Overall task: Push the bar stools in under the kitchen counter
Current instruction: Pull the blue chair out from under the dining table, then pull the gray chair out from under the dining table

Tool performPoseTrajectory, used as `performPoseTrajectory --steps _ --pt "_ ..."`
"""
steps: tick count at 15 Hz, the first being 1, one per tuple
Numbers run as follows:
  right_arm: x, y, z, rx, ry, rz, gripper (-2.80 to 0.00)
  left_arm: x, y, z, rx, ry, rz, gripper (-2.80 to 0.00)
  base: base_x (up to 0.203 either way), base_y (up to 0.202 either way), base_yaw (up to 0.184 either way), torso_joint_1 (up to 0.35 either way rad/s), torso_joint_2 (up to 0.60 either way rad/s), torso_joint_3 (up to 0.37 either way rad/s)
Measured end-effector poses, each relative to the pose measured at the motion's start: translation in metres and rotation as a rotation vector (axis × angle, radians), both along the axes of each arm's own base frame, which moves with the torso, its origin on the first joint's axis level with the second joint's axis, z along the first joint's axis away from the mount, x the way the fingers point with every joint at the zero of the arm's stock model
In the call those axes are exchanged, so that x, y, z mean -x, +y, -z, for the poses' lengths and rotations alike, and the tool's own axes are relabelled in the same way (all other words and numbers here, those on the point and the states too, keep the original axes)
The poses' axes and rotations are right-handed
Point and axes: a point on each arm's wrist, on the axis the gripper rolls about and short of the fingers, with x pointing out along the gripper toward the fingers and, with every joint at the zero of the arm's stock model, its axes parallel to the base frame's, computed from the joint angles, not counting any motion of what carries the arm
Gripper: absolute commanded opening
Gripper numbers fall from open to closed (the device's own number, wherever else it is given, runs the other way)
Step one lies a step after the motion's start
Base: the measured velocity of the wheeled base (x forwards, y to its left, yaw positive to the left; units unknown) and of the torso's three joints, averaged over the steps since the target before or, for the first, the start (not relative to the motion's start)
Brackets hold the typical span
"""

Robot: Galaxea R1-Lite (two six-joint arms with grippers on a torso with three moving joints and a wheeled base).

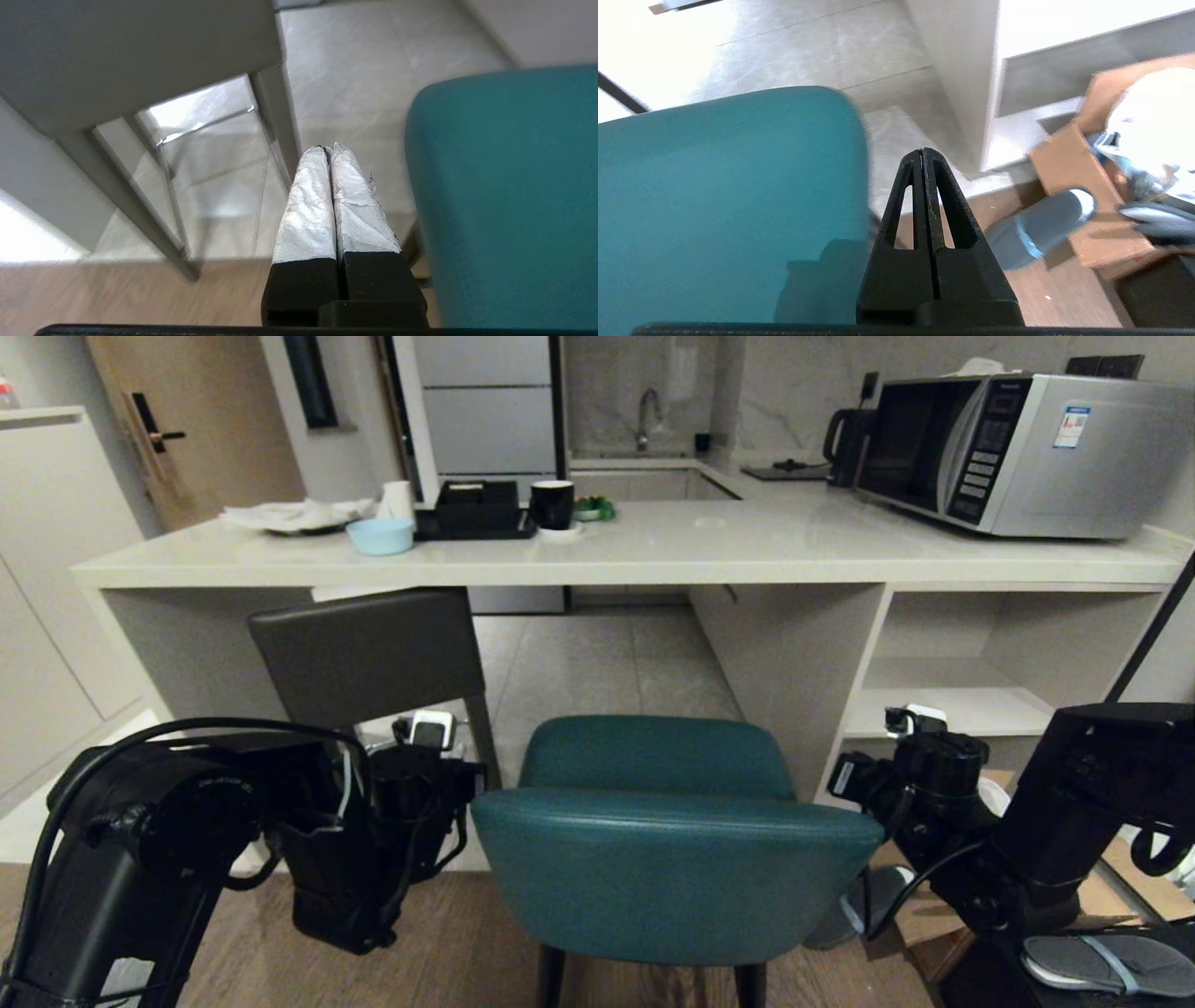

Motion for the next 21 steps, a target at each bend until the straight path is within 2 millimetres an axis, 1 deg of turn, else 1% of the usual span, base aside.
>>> performPoseTrajectory --steps 1,3,5,6,7,9,11,12,15,17,19,21 --pt "0.000 0.000 -0.002 -0.001 -0.006 0.000 -2.80 0.000 0.002 -0.003 0.005 -0.007 -0.006 -2.80 0.000 0.000 0.000 0.000 0.00 0.000" --pt "0.004 -0.006 -0.007 0.003 -0.007 0.014 -2.80 0.006 0.014 -0.010 0.021 0.001 -0.026 -2.80 0.000 0.000 0.000 0.000 0.00 0.000" --pt "0.012 -0.013 -0.017 0.014 -0.016 0.024 -2.80 0.017 0.027 -0.023 0.038 0.003 -0.046 -2.80 0.000 0.000 0.000 0.000 0.00 0.000" --pt "0.017 -0.016 -0.026 0.023 -0.028 0.027 -2.80 0.024 0.034 -0.033 0.045 -0.004 -0.057 -2.80 0.000 0.000 0.000 0.000 0.00 0.000" --pt "0.024 -0.020 -0.037 0.033 -0.041 0.032 -2.80 0.033 0.042 -0.047 0.053 -0.023 -0.068 -2.80 0.000 0.000 0.000 0.000 0.00 0.000" --pt "0.040 -0.024 -0.066 0.052 -0.077 0.034 -2.80 0.052 0.056 -0.081 0.067 -0.087 -0.076 -2.80 0.000 0.000 0.000 0.000 0.00 0.000" --pt "0.061 -0.026 -0.105 0.069 -0.114 0.028 -2.80 0.078 0.071 -0.121 0.068 -0.172 -0.093 -2.80 0.000 0.000 0.000 0.000 0.00 0.000" --pt "0.072 -0.027 -0.124 0.073 -0.132 0.023 -2.80 0.090 0.078 -0.138 0.068 -0.199 -0.105 -2.80 0.000 0.000 0.000 0.000 0.00 0.000" --pt "0.122 -0.026 -0.189 0.086 -0.182 -0.006 -2.80 0.138 0.097 -0.192 0.066 -0.263 -0.143 -2.80 0.000 0.000 0.000 0.000 0.00 0.000" --pt "0.170 -0.029 -0.230 0.114 -0.213 -0.033 -2.80 0.181 0.108 -0.226 0.066 -0.294 -0.165 -2.80 0.000 0.000 0.000 0.000 0.00 0.000" --pt "0.222 -0.036 -0.260 0.177 -0.247 -0.049 -2.80 0.230 0.116 -0.254 0.068 -0.323 -0.179 -2.80 0.000 0.000 0.000 0.000 0.00 0.000" --pt "0.277 -0.048 -0.277 0.256 -0.286 -0.038 -2.80 0.284 0.124 -0.272 0.069 -0.350 -0.193 -2.80 0.000 0.000 0.000 0.000 0.00 0.000"
